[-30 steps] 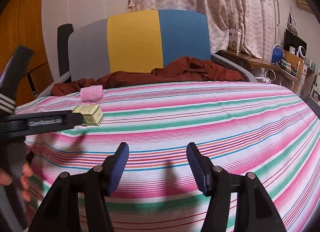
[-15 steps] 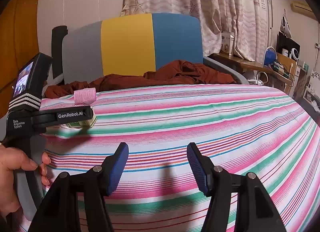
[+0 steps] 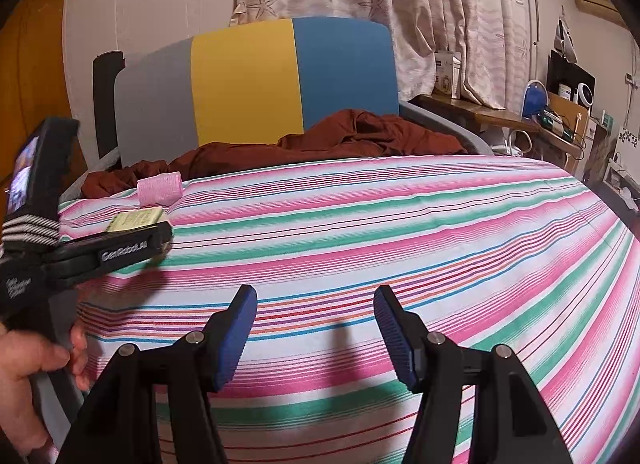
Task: Organize objects
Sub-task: 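Hold the green box in the left tool while the right tool grasps the pink hair roller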
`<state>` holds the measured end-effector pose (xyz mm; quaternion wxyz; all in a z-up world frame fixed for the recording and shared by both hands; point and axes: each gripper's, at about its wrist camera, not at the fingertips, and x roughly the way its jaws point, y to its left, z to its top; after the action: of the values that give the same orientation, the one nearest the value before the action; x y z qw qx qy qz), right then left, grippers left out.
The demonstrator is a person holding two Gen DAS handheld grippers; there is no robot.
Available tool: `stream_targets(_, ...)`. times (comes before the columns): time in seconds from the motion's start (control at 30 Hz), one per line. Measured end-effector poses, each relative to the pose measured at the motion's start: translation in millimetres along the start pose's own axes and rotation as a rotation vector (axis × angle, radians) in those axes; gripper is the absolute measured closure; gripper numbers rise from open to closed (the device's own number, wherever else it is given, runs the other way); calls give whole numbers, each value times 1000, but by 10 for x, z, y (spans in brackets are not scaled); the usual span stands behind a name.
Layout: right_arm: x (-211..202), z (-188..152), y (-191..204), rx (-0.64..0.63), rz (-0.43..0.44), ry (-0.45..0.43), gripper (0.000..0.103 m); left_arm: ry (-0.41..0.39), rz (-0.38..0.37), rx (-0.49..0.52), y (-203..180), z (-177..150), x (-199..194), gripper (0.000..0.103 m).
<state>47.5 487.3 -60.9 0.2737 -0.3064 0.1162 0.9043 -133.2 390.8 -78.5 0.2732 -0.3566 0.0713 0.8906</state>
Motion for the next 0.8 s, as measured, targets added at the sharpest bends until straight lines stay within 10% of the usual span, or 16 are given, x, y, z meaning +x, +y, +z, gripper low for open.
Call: stream_targets(0.8, 291, 232, 28, -30, 98, 135, 41, -38, 8, -141, 262, -348, -394, 31)
